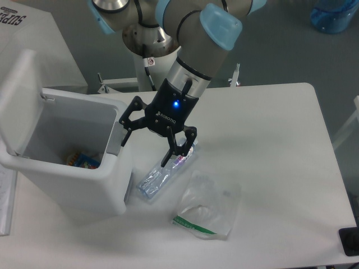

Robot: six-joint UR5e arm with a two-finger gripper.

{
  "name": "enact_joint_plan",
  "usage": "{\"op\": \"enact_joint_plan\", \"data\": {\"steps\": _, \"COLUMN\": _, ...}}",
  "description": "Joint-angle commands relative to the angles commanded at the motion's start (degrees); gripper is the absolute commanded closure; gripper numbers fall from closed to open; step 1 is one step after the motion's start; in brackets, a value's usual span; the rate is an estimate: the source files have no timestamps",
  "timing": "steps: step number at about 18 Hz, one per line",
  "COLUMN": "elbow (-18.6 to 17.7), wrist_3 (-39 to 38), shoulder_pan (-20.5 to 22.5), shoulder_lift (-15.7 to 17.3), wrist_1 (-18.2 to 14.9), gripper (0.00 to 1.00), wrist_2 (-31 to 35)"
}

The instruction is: Open the trash can

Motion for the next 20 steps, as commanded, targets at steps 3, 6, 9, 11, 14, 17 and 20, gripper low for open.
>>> {"op": "enact_joint_plan", "data": {"steps": 3, "elbow": 3.34, "wrist_3": 0.7, "shoulder_pan": 3.33, "shoulder_lift": -1.92, "wrist_1": 0.78, "gripper": 0.0, "wrist_2": 0.0}}
{"op": "enact_joint_plan", "data": {"steps": 6, "elbow": 5.11, "wrist_3": 2.63, "shoulder_pan": 5.62, "shoulder_lift": -6.66, "wrist_1": 6.13, "gripper": 0.0, "wrist_2": 0.53}}
{"op": "enact_joint_plan", "data": {"steps": 9, "elbow": 6.16, "wrist_3": 10.16, "shoulder_pan": 7.03, "shoulder_lift": -9.13, "wrist_1": 7.21, "gripper": 0.0, "wrist_2": 6.12}}
{"op": "enact_joint_plan", "data": {"steps": 11, "elbow": 6.6, "wrist_3": 16.32, "shoulder_pan": 9.04, "shoulder_lift": -10.45, "wrist_1": 7.21, "gripper": 0.0, "wrist_2": 13.5}}
{"op": "enact_joint_plan", "data": {"steps": 14, "elbow": 9.23, "wrist_3": 23.63, "shoulder_pan": 9.76, "shoulder_lift": -15.45, "wrist_1": 6.77, "gripper": 0.0, "wrist_2": 21.51}}
{"op": "enact_joint_plan", "data": {"steps": 17, "elbow": 15.2, "wrist_3": 25.48, "shoulder_pan": 8.45, "shoulder_lift": -19.24, "wrist_1": 2.32, "gripper": 0.0, "wrist_2": 29.59}}
{"op": "enact_joint_plan", "data": {"steps": 20, "elbow": 17.58, "wrist_3": 32.76, "shoulder_pan": 5.37, "shoulder_lift": -20.47, "wrist_1": -6.32, "gripper": 0.0, "wrist_2": 39.69}}
